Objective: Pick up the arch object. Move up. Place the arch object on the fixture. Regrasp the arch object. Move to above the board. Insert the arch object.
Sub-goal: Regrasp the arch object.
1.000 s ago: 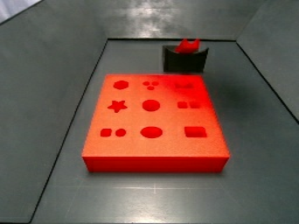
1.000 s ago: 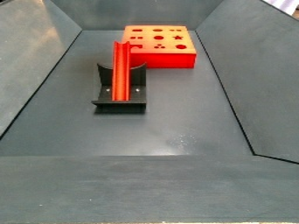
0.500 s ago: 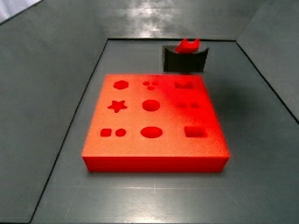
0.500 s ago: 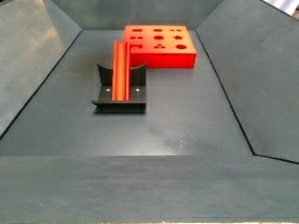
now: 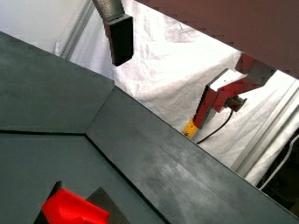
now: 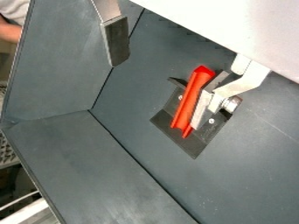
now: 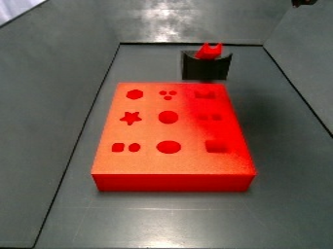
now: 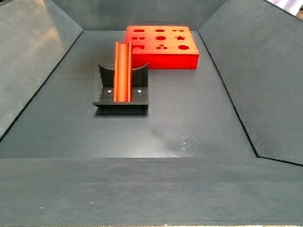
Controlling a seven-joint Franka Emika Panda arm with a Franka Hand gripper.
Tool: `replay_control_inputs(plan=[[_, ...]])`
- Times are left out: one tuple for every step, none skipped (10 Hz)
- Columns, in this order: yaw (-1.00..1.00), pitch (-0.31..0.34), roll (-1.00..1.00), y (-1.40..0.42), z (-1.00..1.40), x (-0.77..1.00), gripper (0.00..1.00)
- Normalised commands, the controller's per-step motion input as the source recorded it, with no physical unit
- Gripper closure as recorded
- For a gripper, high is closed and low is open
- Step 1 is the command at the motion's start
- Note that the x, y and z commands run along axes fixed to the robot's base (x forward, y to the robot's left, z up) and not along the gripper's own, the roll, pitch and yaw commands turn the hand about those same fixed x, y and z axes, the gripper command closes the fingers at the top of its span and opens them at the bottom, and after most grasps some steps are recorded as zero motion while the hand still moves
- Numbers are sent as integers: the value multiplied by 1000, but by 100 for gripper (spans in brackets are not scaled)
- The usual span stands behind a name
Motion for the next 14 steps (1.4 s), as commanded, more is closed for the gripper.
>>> replay_control_inputs(plan=[[225, 42, 176, -50, -7, 86, 0], [209, 27, 164, -53, -12, 93, 0], [178, 6, 161, 43, -1000, 37, 0], [158, 1, 160, 44, -1000, 38, 0], [128, -41, 147, 40, -1000, 50, 0], [108, -67, 116, 36, -1000, 57, 0], [85, -86, 87, 32, -1000, 66, 0], [52, -95, 68, 32, -1000, 75, 0], [29, -98, 62, 26, -1000, 83, 0], [8, -93, 65, 25, -1000, 90, 0], [-13, -79, 58, 21, -1000, 101, 0], [-27, -61, 62, 18, -1000, 109, 0], [-34, -41, 63, 9, -849, 101, 0], [-33, -12, 59, 2, -633, 92, 0]])
